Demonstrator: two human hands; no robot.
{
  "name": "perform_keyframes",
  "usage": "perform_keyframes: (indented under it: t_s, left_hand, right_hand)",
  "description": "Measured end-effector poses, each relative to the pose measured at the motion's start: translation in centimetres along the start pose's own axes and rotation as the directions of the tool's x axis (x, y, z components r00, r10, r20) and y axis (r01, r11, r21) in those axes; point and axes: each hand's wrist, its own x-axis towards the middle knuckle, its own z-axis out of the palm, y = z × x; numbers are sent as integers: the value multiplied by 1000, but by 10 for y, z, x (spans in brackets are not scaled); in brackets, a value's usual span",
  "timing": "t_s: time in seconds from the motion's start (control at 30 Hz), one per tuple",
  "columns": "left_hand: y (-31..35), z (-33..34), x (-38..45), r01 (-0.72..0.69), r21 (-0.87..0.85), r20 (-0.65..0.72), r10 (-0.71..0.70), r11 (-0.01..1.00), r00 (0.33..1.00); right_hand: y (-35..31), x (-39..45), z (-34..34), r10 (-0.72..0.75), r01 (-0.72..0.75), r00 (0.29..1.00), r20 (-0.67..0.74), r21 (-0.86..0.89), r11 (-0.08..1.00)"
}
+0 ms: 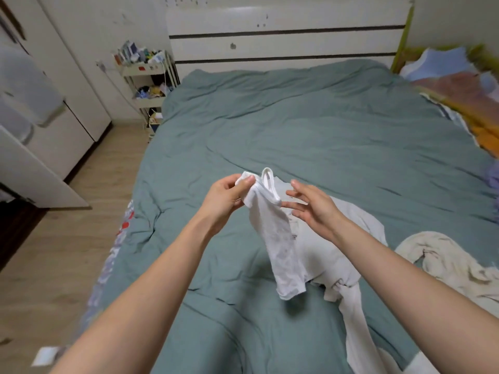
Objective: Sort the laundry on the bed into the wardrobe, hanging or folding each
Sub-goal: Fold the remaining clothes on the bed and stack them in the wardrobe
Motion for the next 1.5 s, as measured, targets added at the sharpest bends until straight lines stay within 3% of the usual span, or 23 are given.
perform_keyframes:
  t_s: [0.13, 0.27, 0.33, 0.47, 0.57, 0.63, 0.73, 0.83, 1.0, 1.13, 1.17, 1.27, 1.33, 1.43, 1.47, 1.5]
  left_hand:
    - [9, -12, -8, -2, 124, 101, -10, 992, 995]
    - [18, -26, -25, 9, 205, 129, -36, 979, 991]
    - [21, -35, -32, 4, 235, 101, -28, 972, 994]
    - [27, -53, -46, 2, 245, 33, -10, 969, 999]
    - [24, -68, -55, 16, 227, -17, -12, 974, 1000]
    - [20, -78, -59, 41, 245, -90, -20, 969, 996]
    - [10, -97, -62, 103, 263, -348, -5, 959, 937]
    - [-1, -119, -67, 184, 345, -487, 7, 920, 874]
    - [-8, -125, -63, 259, 475, -447, -23, 841, 894]
    - [-6, -118, -46, 249, 683, -393, 59, 687, 918]
    - [-5, -118, -43, 218, 680, -370, 70, 700, 926]
    - [4, -108, -42, 101, 470, -273, 36, 877, 961]
    - [7, -104, -45, 90, 356, -193, -21, 930, 981]
    - [8, -107, -45, 231, 373, -34, -235, 898, 971]
    - [8, -108, -43, 259, 434, 2, -289, 863, 957]
    - [6, -106, -38, 235, 502, -18, -262, 832, 965]
  right_hand:
    - [-4, 23, 10, 61, -43, 992, 114, -154, 987]
    - [11, 46, 29, 36, -8, 997, 65, -390, 921]
    - [20, 52, 40, 39, 0, 995, 94, -382, 924]
    - [30, 51, 65, 89, 1, 947, 308, -282, 960]
    - [32, 48, 81, 28, 86, 932, 362, -293, 952]
    - [31, 46, 86, -29, 138, 949, 313, -334, 932]
    - [26, 45, 80, -80, 177, 960, 268, -364, 914]
    - [18, 39, 64, -66, 229, 924, 376, -408, 884]
    - [4, 33, 47, -84, 398, 873, 481, -601, 693]
    - [-6, 28, 42, -179, 416, 905, 386, -713, 564]
    - [-9, 25, 40, -204, 410, 910, 361, -715, 566]
    - [-17, 21, 31, -201, 374, 924, 325, -662, 649]
    - [-23, 20, 21, -115, 319, 937, 330, -674, 667]
    - [-30, 19, 9, 132, 228, 921, 367, -782, 580]
    - [-31, 21, 8, 113, 261, 918, 380, -795, 548]
    - [-30, 25, 10, -29, 343, 925, 379, -798, 495]
